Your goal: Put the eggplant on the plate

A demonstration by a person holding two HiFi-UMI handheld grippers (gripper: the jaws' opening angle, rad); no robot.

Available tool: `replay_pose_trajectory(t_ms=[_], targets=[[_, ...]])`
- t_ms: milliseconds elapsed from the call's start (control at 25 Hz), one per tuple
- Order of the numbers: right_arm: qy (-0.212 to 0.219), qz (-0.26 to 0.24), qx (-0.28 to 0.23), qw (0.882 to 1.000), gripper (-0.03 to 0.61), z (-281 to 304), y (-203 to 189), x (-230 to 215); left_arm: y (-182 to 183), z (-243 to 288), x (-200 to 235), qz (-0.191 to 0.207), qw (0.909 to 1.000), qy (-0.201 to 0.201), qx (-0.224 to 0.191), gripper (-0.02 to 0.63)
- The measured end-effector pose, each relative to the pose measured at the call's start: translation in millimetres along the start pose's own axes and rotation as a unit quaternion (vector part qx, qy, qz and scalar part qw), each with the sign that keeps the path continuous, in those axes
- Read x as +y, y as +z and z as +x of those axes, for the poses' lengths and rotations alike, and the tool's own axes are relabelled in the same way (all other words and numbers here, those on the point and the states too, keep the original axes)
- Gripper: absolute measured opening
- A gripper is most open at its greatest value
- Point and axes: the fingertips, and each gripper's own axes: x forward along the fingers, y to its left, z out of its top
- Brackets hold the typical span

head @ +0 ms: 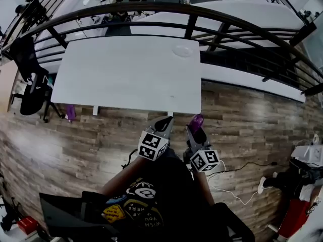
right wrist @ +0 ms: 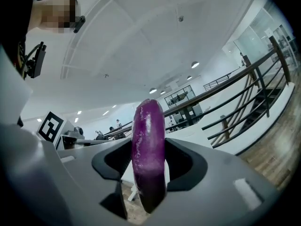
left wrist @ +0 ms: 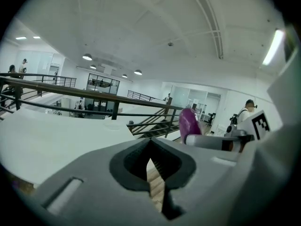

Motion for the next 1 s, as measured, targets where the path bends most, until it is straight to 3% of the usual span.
replay_pose_trajectory(t_ms=[240, 480, 720, 1000], targets=[[0.031, -0.009, 0.002, 0.999, 0.218, 42.3, 33.8, -36.3, 31.5, 41.0, 11.5, 0.008, 0.9997, 0.02, -0.011, 0.005], [0.044, -0.003, 0.013, 0.999, 0.218, 80.4, 43.9, -48.2, 47.0, 59.9, 51.9, -0.009, 0.9986, 0.05, -0.013, 0.005], [0.038, -0.004, 0.012, 0.999, 0.218, 104.6, 52.6, -44.6, 64.8, 65.8, 71.2, -0.011, 0.9989, 0.043, -0.013, 0.005], [0.021, -0.012, 0.02, 1.0, 0.218, 180.3, 62.0, -67.2, 88.7, 121.5, 131.6, -0.013, 0.9996, 0.022, -0.01, 0.005]])
